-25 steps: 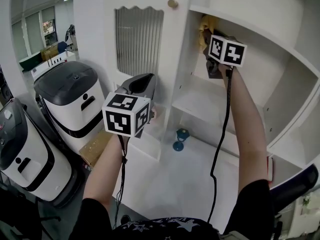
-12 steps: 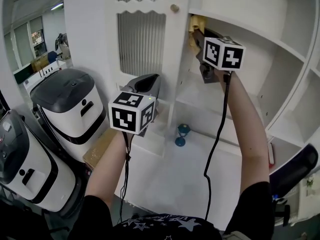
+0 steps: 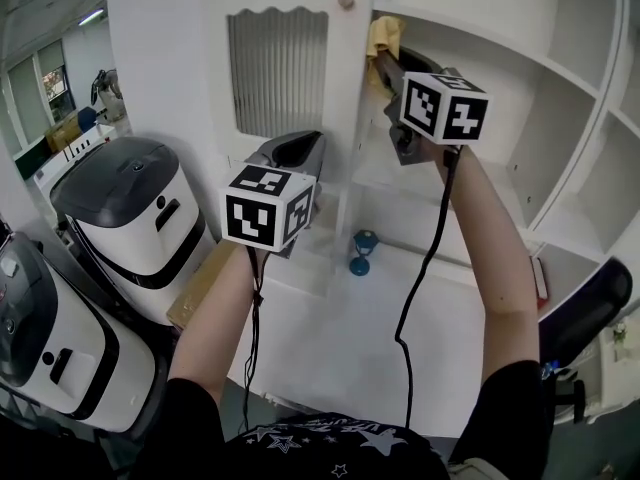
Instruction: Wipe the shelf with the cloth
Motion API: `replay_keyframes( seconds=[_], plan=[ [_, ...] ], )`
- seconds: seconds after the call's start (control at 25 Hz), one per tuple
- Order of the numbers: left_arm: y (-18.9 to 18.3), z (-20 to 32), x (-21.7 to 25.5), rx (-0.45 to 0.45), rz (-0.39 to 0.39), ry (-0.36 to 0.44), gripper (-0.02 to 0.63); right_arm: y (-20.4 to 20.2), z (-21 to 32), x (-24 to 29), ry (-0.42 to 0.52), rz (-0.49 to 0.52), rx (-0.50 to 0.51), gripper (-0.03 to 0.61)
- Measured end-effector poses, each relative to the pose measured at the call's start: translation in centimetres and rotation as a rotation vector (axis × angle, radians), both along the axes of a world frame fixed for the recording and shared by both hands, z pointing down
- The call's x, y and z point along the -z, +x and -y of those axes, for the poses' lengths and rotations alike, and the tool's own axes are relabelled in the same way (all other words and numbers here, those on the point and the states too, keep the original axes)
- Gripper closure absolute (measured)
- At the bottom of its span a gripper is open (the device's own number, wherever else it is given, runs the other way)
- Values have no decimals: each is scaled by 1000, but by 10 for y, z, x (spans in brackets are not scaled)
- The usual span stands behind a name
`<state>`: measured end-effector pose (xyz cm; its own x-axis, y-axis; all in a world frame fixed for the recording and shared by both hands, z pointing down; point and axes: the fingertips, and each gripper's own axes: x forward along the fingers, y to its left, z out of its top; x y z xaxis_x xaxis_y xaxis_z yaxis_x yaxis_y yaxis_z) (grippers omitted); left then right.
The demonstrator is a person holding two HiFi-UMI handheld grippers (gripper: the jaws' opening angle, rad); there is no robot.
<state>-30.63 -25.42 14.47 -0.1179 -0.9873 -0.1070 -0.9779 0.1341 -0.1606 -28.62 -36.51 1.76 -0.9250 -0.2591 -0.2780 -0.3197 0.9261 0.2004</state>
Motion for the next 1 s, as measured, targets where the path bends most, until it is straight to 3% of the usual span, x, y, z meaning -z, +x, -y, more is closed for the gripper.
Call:
replay_keyframes(
  seconds=[0.2, 0.32, 0.72, 1.0],
  plan=[
    [-5, 2, -3, -13, -4, 2, 612, 5, -7, 2, 14, 17, 13, 497],
    [-10, 2, 1, -12, 0, 12, 612, 8, 4, 1, -26, 33, 16, 497],
    [-27, 13, 9, 48, 23, 33, 612, 4, 106, -18, -99, 1, -161, 497],
    [-41, 16, 9, 95, 4, 53, 612, -27, 156, -43, -161, -49, -174, 497]
  ],
)
